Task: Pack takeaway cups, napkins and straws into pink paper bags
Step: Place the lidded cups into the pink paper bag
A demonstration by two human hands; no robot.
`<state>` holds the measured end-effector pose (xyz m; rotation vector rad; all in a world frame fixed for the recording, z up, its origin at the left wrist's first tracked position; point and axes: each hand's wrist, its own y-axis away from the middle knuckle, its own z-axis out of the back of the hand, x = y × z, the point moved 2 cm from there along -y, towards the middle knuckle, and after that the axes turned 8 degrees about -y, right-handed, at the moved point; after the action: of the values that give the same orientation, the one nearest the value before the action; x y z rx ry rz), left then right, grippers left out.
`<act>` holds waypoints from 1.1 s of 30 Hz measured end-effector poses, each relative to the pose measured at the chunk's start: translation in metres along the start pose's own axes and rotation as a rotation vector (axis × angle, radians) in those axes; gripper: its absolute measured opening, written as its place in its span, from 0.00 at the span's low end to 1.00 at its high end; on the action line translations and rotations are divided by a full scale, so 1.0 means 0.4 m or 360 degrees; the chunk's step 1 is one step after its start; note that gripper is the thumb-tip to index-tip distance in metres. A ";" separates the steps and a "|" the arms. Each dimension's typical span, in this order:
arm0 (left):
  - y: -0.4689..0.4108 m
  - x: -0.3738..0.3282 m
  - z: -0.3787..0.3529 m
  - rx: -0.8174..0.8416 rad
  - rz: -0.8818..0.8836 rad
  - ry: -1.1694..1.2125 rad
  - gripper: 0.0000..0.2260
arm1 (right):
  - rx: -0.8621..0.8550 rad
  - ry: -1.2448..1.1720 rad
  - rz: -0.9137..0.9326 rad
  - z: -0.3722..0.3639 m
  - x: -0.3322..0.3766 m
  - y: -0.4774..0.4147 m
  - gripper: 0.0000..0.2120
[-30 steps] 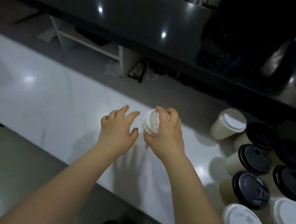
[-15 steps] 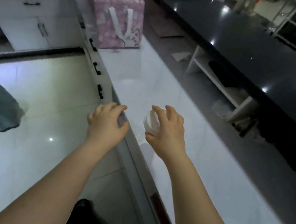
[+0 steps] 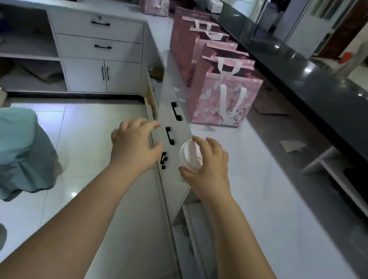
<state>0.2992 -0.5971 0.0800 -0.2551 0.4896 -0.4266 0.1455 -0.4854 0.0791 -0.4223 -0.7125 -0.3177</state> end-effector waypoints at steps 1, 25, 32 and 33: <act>-0.032 0.015 -0.008 0.0017 -0.0009 0.0006 0.20 | -0.0007 -0.0006 -0.0015 -0.016 0.006 -0.027 0.35; -0.858 -0.284 -0.304 0.0030 -0.0644 0.0031 0.18 | -0.0659 -0.0103 -0.0083 0.250 -0.198 -0.833 0.32; -0.881 -0.398 -0.437 0.0286 -0.0894 -0.0183 0.10 | -0.0655 0.0102 -0.0249 0.254 -0.304 -0.843 0.34; -0.880 -0.400 -0.443 0.0259 -0.0906 -0.0181 0.08 | -0.0656 0.0133 -0.0265 0.251 -0.313 -0.841 0.34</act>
<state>-0.0347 -0.8587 0.1103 -0.2579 0.2616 -0.9968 -0.1408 -0.7130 0.1498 -0.7372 -0.6000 -0.6410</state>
